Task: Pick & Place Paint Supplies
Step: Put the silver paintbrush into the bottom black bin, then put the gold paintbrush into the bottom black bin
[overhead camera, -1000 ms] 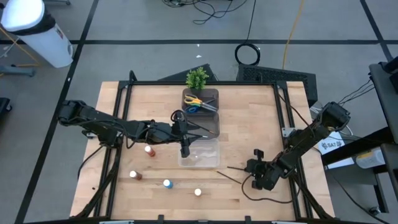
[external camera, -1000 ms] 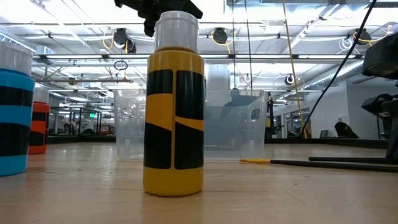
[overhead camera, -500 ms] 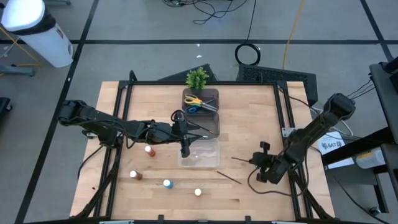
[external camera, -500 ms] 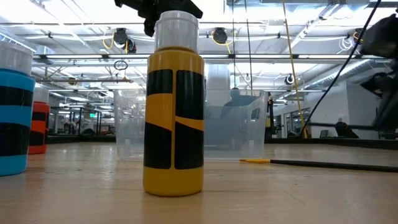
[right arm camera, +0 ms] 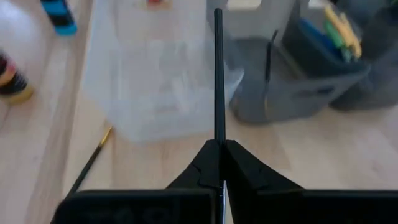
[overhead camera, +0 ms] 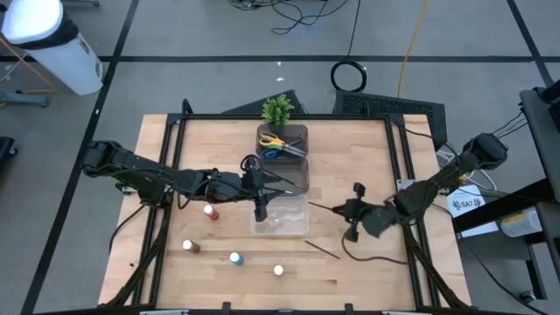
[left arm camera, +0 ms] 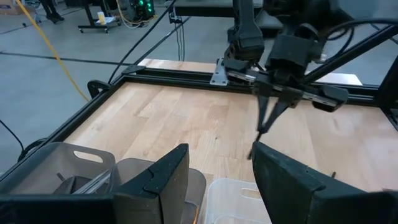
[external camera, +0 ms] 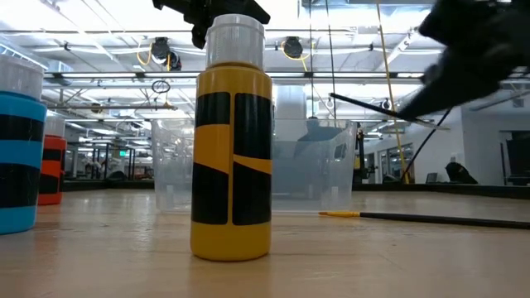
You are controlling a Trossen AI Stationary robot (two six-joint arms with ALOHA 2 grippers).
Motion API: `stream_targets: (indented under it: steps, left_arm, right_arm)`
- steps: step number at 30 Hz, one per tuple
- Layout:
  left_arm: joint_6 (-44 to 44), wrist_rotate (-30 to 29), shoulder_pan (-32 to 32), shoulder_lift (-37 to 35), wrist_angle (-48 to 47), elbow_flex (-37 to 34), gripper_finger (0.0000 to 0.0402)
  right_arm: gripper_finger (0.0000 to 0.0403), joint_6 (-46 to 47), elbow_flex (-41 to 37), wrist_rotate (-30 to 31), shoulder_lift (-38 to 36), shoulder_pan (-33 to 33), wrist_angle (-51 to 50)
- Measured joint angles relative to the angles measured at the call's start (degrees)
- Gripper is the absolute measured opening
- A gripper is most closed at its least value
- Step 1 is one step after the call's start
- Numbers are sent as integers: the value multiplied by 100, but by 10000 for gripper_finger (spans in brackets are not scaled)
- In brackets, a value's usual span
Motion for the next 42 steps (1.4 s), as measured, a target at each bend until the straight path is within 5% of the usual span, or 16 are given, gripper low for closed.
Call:
stream_targets:
  steps: [9,18,29,38,42]
  left_arm:
    - [0,-1,-1,0,-2,0,189]
    - [0,0,0,0,-2,0,189]
    - [0,-1,0,1,4,0,189]
    - [0,-2,-2,0,109,0,189]
    - [0,-2,0,0,109,0,189]
  right_arm:
    - [0,-1536,28,-1393,178,-1804,1516]
    - [0,-2233,850,-2463,1197,-3068,1742]
    - [32,-3032,1909,-2471,2449,-3469,1754]
    - [132,-2927,1871,-2479,2316,-3381,1647]
    - [163,-2781,1871,-3029,1971,-3179,1295]
